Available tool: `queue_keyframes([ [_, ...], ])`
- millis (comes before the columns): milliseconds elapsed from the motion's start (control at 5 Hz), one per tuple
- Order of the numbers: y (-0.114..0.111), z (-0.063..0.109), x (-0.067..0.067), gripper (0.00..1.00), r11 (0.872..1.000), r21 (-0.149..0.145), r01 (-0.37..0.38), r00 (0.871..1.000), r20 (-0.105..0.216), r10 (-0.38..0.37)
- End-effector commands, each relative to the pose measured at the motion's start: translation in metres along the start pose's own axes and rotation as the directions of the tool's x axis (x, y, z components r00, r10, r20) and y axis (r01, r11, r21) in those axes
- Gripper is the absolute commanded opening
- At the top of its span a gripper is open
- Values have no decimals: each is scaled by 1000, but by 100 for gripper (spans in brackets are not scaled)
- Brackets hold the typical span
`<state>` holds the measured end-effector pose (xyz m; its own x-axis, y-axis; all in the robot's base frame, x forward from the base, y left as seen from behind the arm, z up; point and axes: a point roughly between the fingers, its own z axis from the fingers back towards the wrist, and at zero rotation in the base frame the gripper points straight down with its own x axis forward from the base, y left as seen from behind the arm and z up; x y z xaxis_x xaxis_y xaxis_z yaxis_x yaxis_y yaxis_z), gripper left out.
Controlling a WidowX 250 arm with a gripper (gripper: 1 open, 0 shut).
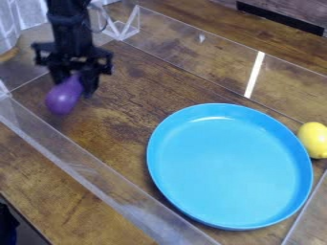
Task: Put the purple eggplant on the blue tray
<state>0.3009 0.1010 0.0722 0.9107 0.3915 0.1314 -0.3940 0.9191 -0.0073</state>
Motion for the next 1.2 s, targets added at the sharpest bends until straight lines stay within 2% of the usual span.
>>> queue_keyframes([
  [0,-28,48,0,0,995,-17,102,990,100,-100],
  [200,-53,75,-8,0,981,-21,193,972,137,-188],
  [600,-68,82,-18,0,960,-20,278,952,142,-272],
  [800,-82,86,-29,0,943,-30,330,936,143,-323],
  [1000,-105,85,-44,0,921,-48,385,916,144,-375],
])
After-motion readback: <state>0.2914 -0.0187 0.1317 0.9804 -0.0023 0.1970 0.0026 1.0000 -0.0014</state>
